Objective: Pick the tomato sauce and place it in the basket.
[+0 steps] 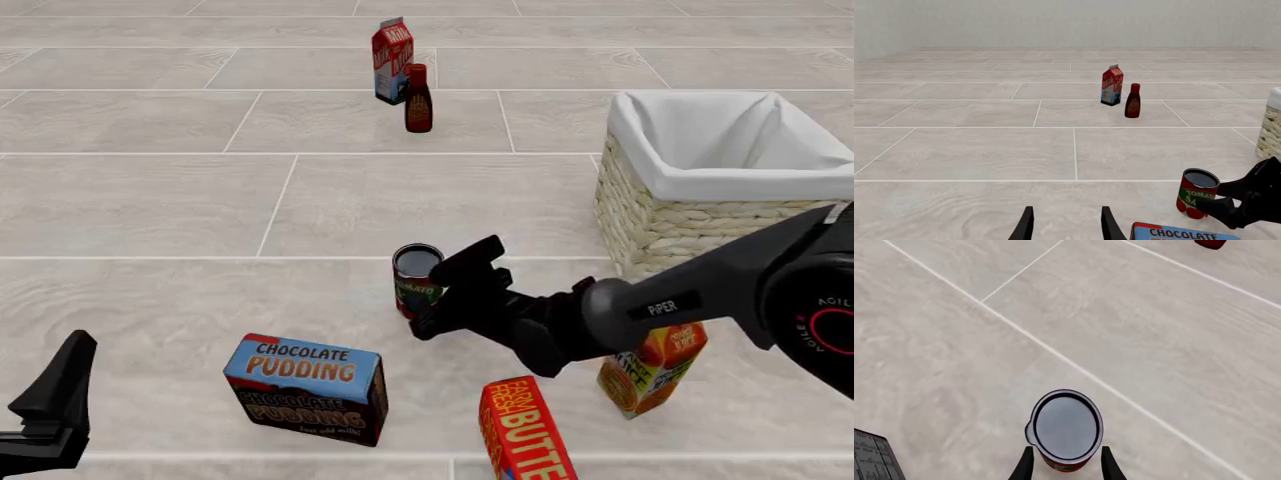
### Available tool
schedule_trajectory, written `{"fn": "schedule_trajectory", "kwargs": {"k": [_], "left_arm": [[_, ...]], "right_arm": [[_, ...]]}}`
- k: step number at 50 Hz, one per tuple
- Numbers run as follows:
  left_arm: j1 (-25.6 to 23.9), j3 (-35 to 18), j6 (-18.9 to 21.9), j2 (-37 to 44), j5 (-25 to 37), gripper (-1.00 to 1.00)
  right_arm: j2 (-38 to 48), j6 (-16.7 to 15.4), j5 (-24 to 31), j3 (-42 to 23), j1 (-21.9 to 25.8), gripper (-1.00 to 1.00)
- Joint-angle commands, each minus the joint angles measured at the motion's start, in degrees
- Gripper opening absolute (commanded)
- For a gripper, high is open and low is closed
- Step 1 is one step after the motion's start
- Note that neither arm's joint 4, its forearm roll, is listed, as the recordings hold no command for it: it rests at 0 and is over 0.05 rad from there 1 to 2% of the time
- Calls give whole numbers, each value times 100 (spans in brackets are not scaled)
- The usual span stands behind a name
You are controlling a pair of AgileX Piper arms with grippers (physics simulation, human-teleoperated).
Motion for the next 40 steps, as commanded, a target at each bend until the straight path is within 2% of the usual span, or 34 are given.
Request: {"fn": "schedule_trajectory", "kwargs": {"k": [1,40], "left_arm": [[0,0,0,0,0,100],[0,0,0,0,0,100]], "right_arm": [[37,8,11,-40,-5,100],[142,0,50,-147,8,100]]}}
